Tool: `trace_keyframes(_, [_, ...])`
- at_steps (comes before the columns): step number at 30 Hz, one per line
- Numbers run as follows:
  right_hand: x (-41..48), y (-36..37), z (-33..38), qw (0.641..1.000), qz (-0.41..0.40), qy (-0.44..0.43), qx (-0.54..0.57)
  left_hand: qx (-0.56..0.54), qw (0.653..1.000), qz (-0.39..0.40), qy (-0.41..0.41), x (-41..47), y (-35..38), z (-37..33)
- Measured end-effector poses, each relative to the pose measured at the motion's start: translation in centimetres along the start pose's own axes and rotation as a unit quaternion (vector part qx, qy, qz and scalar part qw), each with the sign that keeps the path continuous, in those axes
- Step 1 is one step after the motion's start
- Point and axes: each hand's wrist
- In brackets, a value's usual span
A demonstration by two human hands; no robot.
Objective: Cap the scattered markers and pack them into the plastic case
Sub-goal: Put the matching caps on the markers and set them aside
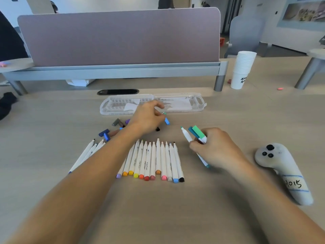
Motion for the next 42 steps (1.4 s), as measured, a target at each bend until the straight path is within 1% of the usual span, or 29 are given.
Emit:
trace_keyframes(1, [0.0,0.0,0.1,0.999,0.005,-0.018,0.031,-0.078,0.997,0.013,0.006,-1.1,-0.9,0.0])
trace_keyframes(2, [-0.1,0.2,0.2,0.998,0.009,-0.041,0.057,-0.133,0.991,0.023,0.015,-2.3,-1.8,0.1])
trace_keyframes(6, [-1.0,1.1,1.3,0.981,0.011,-0.127,0.143,-0.3,0.953,0.019,0.03,-6.9,-4.4,0.2])
trace_keyframes(9, [-2.1,1.4,2.3,0.964,0.042,-0.169,0.199,-0.414,0.91,0.001,0.024,-9.3,-4.6,0.2])
trace_keyframes(12, [-2.8,1.9,2.5,0.95,0.112,-0.199,0.212,-0.508,0.86,-0.051,0.018,-10.4,-4.3,0.5])
trace_keyframes(14, [-3.2,2.1,2.5,0.946,0.13,-0.216,0.203,-0.523,0.849,-0.072,0.022,-10.7,-4.3,0.4])
trace_keyframes(18, [-3.4,2.0,2.6,0.94,0.116,-0.239,0.213,-0.545,0.837,-0.048,0.03,-11.0,-4.0,-0.1])
trace_keyframes(20, [-3.5,2.0,2.8,0.94,0.102,-0.246,0.214,-0.546,0.837,-0.035,0.028,-11.3,-3.6,-0.2])
trace_keyframes(23, [-3.4,2.2,2.7,0.941,0.1,-0.248,0.208,-0.549,0.835,-0.032,0.01,-11.7,-2.7,-0.3])
trace_keyframes(27, [-3.4,2.4,2.7,0.946,0.086,-0.239,0.199,-0.573,0.818,-0.029,-0.029,-12.0,-1.6,-0.7])
trace_keyframes(29, [-3.3,2.5,2.7,0.949,0.085,-0.226,0.205,-0.575,0.817,-0.03,-0.036,-12.1,-1.2,-0.9])
trace_keyframes(31, [-3.4,2.4,2.8,0.942,0.112,-0.203,0.243,-0.578,0.815,-0.027,-0.039,-12.3,-0.9,-1.0])
trace_keyframes(34, [-3.5,2.2,3.2,0.914,0.172,-0.155,0.333,-0.592,0.805,-0.014,-0.034,-12.3,-0.8,-1.4])
trace_keyframes(37, [-3.8,2.1,3.8,0.893,0.208,-0.112,0.383,-0.578,0.815,-0.011,-0.03,-12.1,-0.9,-1.5])
trace_keyframes(39, [-4.0,2.1,4.0,0.884,0.22,-0.079,0.406,-0.565,0.824,-0.003,-0.03,-12.0,-0.9,-1.5])
trace_keyframes(42, [-4.3,2.2,4.2,0.871,0.23,-0.037,0.433,-0.56,0.827,0.02,-0.037,-11.9,-0.9,-1.5])
Point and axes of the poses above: each hand's wrist, its own x-axis towards the middle knuckle, its own y-axis out of the palm, z = x × y, and after that the axes turned 1 degree about -x, right-handed
